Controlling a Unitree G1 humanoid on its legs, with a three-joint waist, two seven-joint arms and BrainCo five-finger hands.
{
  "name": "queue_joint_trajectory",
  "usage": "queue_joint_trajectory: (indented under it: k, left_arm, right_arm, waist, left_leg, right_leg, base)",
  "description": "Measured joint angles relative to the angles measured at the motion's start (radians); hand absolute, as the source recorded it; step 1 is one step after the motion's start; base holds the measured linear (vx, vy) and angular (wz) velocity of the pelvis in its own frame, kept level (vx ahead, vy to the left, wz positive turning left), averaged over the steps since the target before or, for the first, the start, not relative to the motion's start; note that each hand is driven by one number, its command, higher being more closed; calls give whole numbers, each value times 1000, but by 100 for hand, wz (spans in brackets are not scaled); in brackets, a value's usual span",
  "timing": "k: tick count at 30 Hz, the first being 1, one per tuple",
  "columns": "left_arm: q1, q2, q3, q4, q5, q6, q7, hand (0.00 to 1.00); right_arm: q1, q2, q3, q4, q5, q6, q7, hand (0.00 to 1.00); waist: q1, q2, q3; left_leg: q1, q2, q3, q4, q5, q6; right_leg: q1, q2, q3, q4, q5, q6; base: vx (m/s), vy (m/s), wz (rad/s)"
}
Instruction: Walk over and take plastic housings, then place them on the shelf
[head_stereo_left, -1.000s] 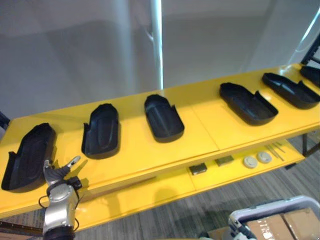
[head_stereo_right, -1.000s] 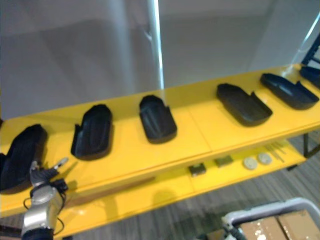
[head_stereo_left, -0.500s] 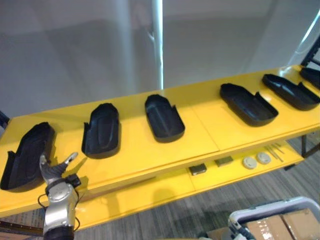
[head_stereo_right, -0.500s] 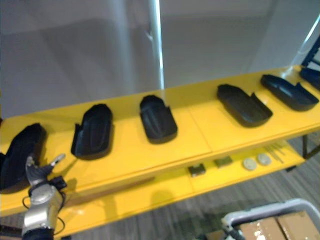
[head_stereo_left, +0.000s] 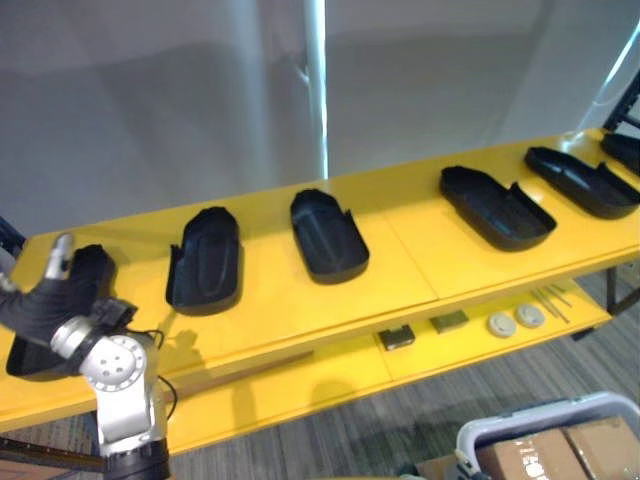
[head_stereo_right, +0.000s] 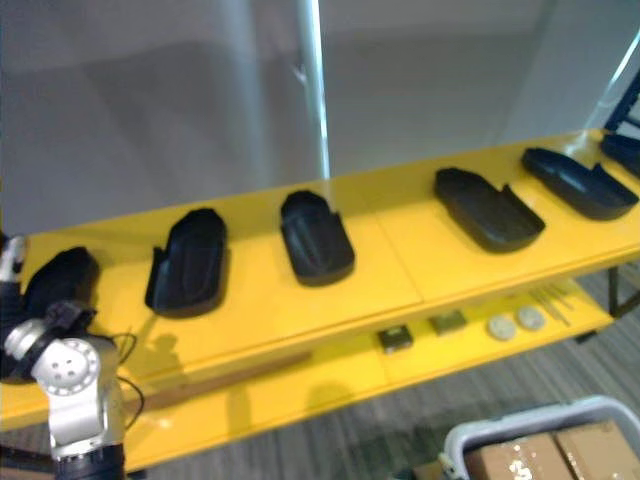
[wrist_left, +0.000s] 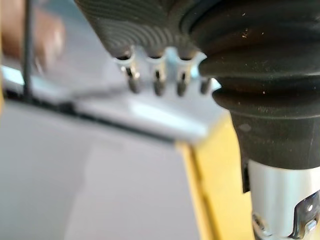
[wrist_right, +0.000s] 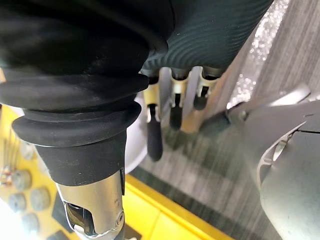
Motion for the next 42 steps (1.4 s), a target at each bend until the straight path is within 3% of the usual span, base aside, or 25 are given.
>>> queue_joint_trajectory:
  k: [4,12,20,25,42]
  left_arm:
    - [17,-28,36,44,-68,15,74,0]
    - [68,-35,114,221,-138,44,117,0]
    - [90,-28,148,401,-223,50,89,0]
    - [91,-28,148,476,-256,42,35,0]
    - [84,31,144,549,-255,50,-6,0]
  right_arm:
    - [18,0,16,3,-18,8,-6,0]
    - [19,-1,37,0,-23,25,-29,0]
    - [16,-11,43,-21,-98,75,-12,0]
    - [15,-28,47,-21,-111,109,21,0]
    - [-3,-39,63,-21,-151,141,41,0]
  waist:
    - [18,-10,-15]
    - [18,-20,-25]
    - [17,-24,-28]
    - [15,-30,-31]
    - [-11,-29,-26]
  left_leg:
    - [-1,0,-3,1,0,0]
    - [12,0,-7,2,0,0]
    - [20,0,-6,-3,-1,0]
    - [22,0,-6,-4,-1,0]
    - [38,3,4,-7,-3,-1]
  right_leg:
    - [1,0,-1,0,0,1]
    - [14,0,-5,-9,0,0]
    - [18,0,-6,-9,-3,-5]
    - [18,0,-6,-9,-2,-3]
    - [30,3,2,-10,-5,-5]
  base:
    - [2,4,1]
    - [-3,4,0]
    - [-6,3,-1]
    - [0,0,0]
    - [-5,2,-1]
